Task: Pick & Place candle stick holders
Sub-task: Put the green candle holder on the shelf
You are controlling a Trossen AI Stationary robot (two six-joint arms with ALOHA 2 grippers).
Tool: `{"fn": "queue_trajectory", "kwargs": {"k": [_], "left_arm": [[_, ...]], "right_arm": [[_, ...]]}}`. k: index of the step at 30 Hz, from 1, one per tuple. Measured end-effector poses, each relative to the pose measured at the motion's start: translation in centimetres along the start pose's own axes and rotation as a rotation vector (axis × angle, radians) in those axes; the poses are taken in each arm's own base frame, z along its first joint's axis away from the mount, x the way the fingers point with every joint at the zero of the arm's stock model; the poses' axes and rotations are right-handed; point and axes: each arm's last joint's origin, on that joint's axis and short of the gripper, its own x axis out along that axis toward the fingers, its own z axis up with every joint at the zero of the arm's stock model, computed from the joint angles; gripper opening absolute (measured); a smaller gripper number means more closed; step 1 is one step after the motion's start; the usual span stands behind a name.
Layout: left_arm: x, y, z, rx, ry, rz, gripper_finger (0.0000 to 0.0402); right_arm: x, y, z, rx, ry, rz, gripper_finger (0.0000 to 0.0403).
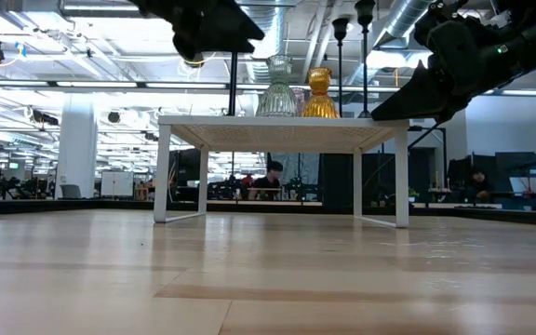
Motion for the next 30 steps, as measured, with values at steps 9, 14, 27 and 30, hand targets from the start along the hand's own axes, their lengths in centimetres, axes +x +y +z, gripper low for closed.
{"fn": "queue_trajectory", "kwargs": {"k": [9, 14, 27, 30], "left_arm": [[-1.8, -1.8, 0.4, 0.006, -0.026, -0.012, 0.0168], [-2.1, -2.8, 0.2, 0.003, -0.024, -0.051, 0.015], [-1.8, -2.7, 0.2, -0.081, -0.022, -0.07, 0.0121], [-1.3, -3.2, -0.4, -0.07, -0.007, -0.077, 0.0102]], "right_arm": [[0.0, 0.0, 0.1, 0.007, -0.007, 0.002, 0.0], [0.0, 0.0, 0.1, 0.006, -0.004, 0.009, 0.0], [0.0, 0.2, 0.0, -0.005, 0.008, 0.049, 0.0], [0.0, 0.2, 0.0, -0.005, 0.008, 0.049, 0.0]]}}
